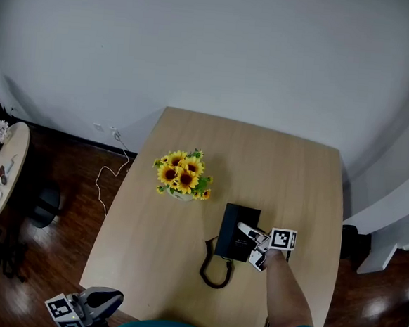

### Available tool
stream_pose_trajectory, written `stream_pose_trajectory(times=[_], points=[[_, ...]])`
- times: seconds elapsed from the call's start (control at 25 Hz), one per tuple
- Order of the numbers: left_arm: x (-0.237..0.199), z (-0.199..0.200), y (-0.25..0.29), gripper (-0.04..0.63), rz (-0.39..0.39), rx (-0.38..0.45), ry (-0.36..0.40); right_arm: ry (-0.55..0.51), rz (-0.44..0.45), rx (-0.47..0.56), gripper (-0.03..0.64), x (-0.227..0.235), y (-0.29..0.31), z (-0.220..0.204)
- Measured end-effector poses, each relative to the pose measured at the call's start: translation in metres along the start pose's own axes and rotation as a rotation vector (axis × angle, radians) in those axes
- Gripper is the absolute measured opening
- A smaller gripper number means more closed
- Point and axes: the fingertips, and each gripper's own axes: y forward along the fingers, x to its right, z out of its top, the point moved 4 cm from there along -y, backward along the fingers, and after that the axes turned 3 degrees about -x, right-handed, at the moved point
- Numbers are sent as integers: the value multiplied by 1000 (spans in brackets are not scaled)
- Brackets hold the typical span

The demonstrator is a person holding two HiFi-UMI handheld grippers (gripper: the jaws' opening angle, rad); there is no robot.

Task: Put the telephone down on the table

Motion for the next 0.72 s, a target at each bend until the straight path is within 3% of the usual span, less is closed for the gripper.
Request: stream_pose_trajectory(times=[0.24,0.44,0.72], points=[[7,-3,-5,6,2,5,7,-18,-47,8,204,2,-1,3],[14,-6,-11,6,6,13,14,-50,-175,-2,264,9,-14,7],[28,-8,-14,6,3,38,28,-80,-279,121,265,-1,-61,21]])
